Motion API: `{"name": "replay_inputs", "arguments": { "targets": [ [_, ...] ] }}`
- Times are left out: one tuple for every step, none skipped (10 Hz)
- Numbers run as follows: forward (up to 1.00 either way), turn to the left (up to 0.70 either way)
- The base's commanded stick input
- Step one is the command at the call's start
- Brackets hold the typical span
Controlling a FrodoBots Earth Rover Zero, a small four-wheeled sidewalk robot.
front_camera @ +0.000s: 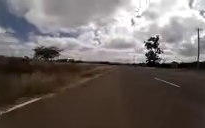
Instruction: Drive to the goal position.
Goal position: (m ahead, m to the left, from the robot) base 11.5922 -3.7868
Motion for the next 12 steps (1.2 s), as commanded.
{"name": "replay_inputs", "arguments": {
  "targets": [
    [0.85,0.00],
    [0.85,0.00],
    [0.85,0.00],
    [0.85,0.00],
    [0.85,0.00],
    [0.85,0.00],
    [0.85,0.00],
    [0.85,0.00],
    [0.85,0.00],
    [0.85,0.00],
    [0.85,0.00],
    [0.85,0.00]
  ]
}}
